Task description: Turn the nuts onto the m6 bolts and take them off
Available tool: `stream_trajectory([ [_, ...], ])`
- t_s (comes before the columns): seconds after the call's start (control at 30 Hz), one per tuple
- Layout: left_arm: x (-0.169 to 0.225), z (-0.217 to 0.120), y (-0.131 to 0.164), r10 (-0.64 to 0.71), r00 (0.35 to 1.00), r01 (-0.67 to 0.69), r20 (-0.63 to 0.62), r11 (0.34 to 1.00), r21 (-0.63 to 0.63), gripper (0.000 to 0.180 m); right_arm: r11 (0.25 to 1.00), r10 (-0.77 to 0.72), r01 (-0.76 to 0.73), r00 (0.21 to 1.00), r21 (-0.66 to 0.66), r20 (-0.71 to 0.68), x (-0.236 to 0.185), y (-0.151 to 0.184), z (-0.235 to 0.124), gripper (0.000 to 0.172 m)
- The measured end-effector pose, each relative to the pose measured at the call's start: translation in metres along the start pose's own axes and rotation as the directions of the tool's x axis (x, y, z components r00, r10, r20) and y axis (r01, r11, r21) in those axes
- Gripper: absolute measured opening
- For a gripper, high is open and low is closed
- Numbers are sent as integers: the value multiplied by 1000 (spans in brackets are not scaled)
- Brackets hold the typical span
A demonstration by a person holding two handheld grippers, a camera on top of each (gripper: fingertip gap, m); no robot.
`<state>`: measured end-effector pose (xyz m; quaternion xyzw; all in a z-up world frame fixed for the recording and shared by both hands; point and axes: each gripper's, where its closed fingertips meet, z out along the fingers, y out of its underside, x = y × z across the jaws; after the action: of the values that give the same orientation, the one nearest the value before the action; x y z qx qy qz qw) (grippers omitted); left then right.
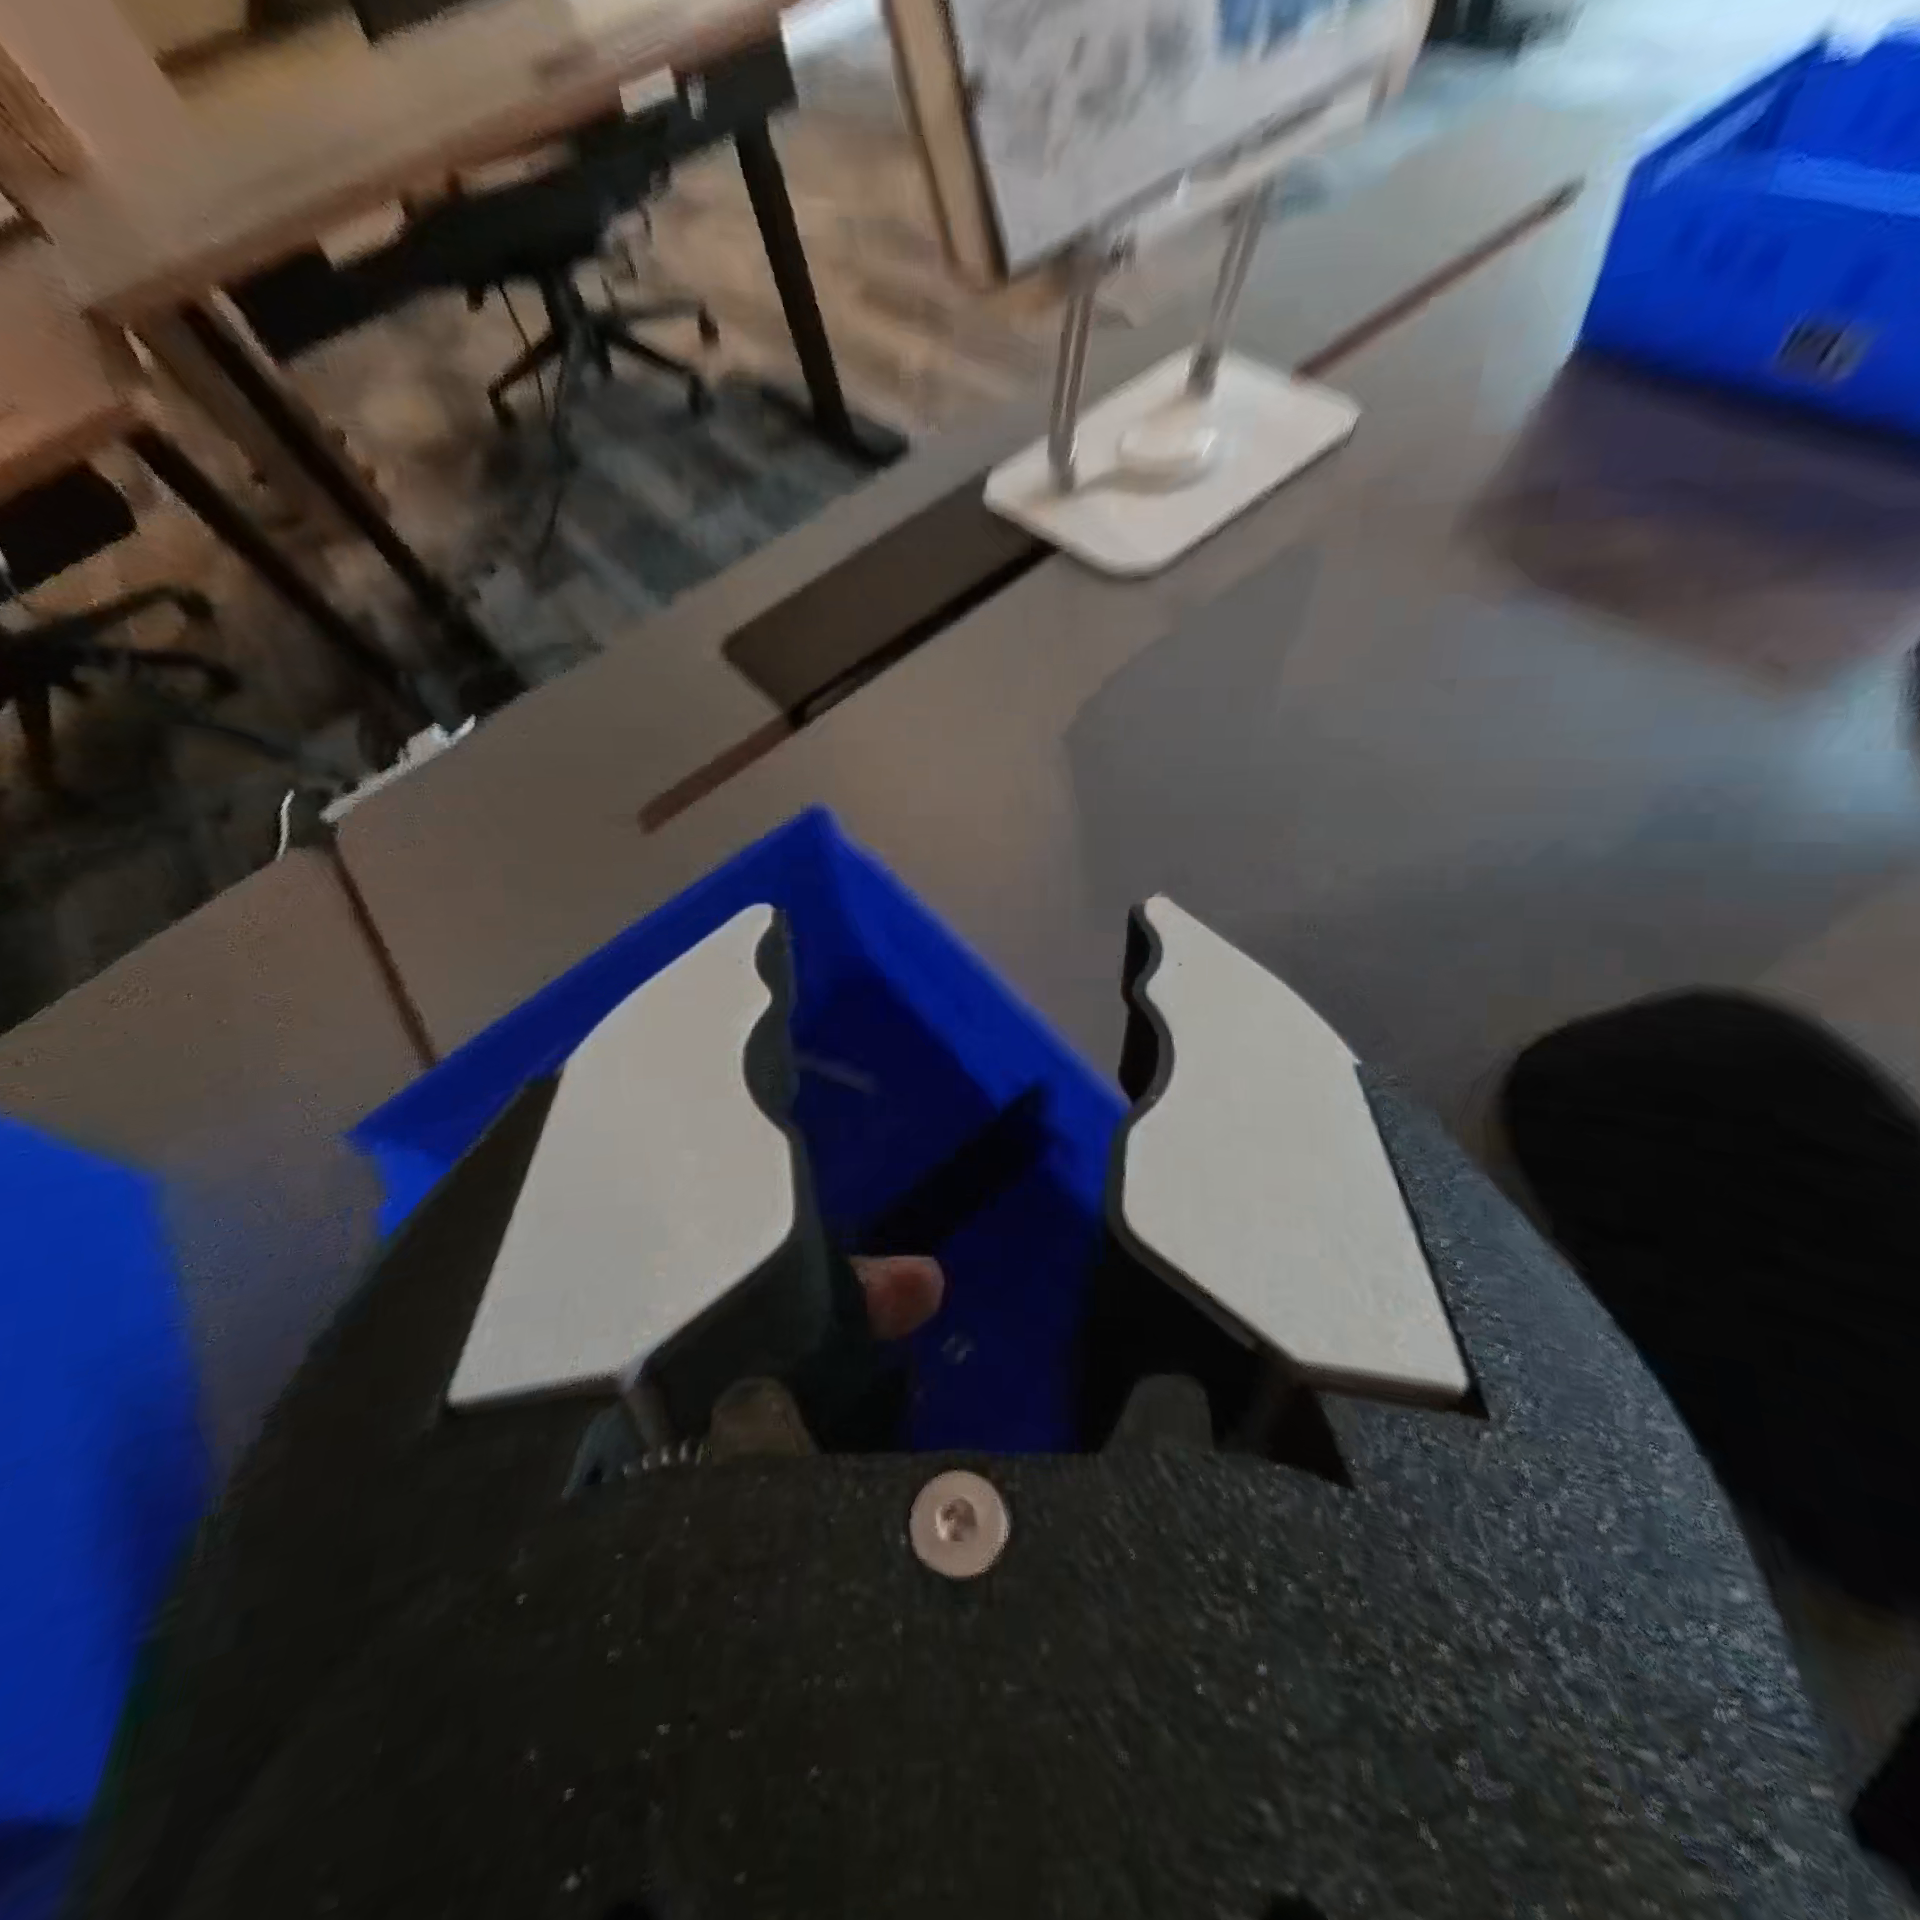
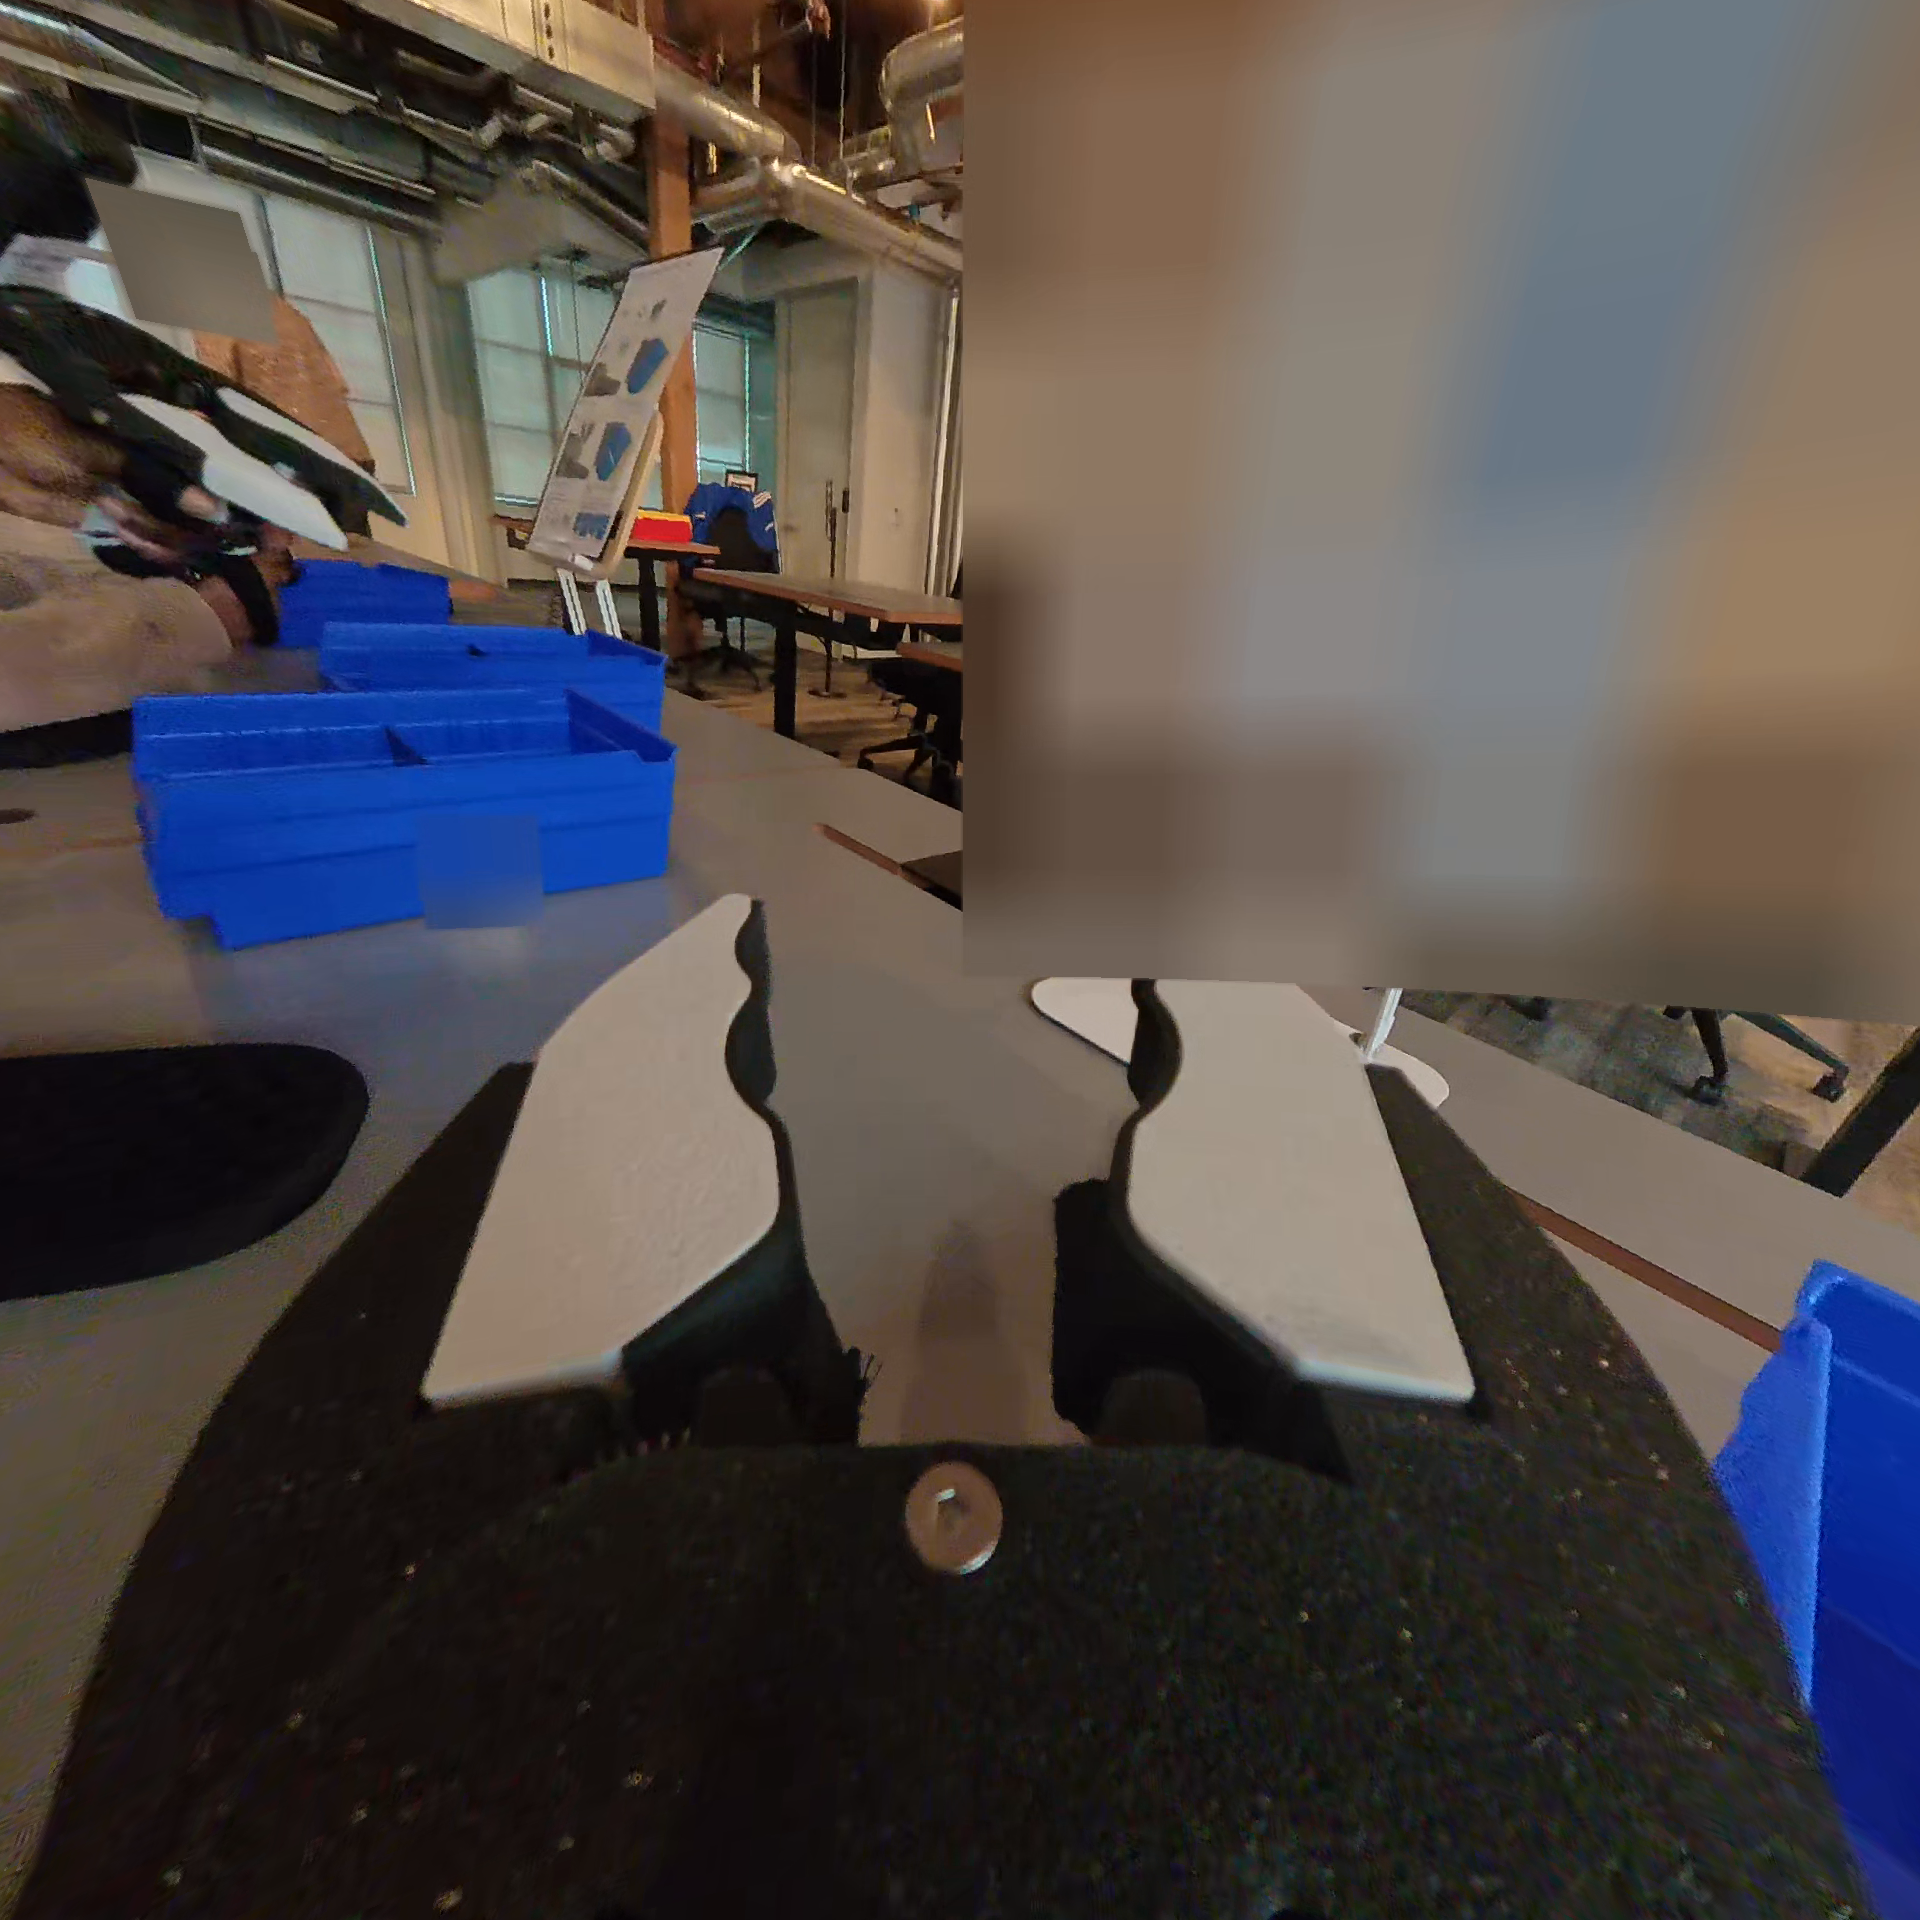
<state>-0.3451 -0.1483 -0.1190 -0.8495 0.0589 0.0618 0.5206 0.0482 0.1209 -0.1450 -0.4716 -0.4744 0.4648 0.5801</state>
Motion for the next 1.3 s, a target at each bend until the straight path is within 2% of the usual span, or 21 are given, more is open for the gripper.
stream_trajectory([
  [0.13, -50, 18, 45, 75, 996, -82, -41, 970, -228, 55, 1000, -8, 8, 1000, -3, 7, 4, 5, 0, 68],
  [0.27, -72, 52, 89, 71, 985, -137, -157, 875, -464, 52, 998, -51, 50, 999, -29, -17, 9, 12, 2, 69],
  [0.33, -76, 74, 106, 1, 989, -86, -151, 828, -554, 43, 996, -76, 73, 996, -54, -43, 14, 16, 4, 68],
  [0.4, -75, 97, 125, -123, 989, 40, -85, 766, -642, 34, 992, -98, 92, 993, -92, -72, 19, 21, 6, 70],
  [0.47, -67, 113, 145, -215, 976, 122, -39, 684, -719, 33, 986, -123, 111, 988, -123, -93, 23, 26, 6, 71],
  [0.53, -63, 123, 160, -219, 976, 131, -12, 626, -769, 35, 983, -137, 122, 985, -134, -109, 27, 27, 5, 71],
  [0.6, -58, 130, 167, -229, 973, 138, -1, 594, -793, 39, 985, -133, 120, 985, -125, -109, 27, 26, 3, 70],
  [0.83, -64, 152, 173, -299, 950, 262, 94, 595, -759, 44, 993, -106, 100, 987, -60, -123, 28, 13, -6, 68],
  [0.9, -62, 153, 183, -323, 939, 290, 116, 566, -771, 47, 996, -89, 86, 989, -32, -119, 27, 10, -7, 68],
  [1.0, -67, 150, 190, -262, 953, 277, 151, 558, -782, 33, 996, -86, 85, 989, -19, -120, 27, 7, -8, 69],
  [1.1, -61, 151, 190, -257, 960, 242, 112, 558, -794, 12, 995, -102, 101, 986, -13, -128, 27, 4, -10, 70],
  [1.3, -59, 151, 186, -242, 966, 218, 90, 577, -787, 5, 990, -143, 142, 981, -20, -128, 22, 2, -10, 69],
])
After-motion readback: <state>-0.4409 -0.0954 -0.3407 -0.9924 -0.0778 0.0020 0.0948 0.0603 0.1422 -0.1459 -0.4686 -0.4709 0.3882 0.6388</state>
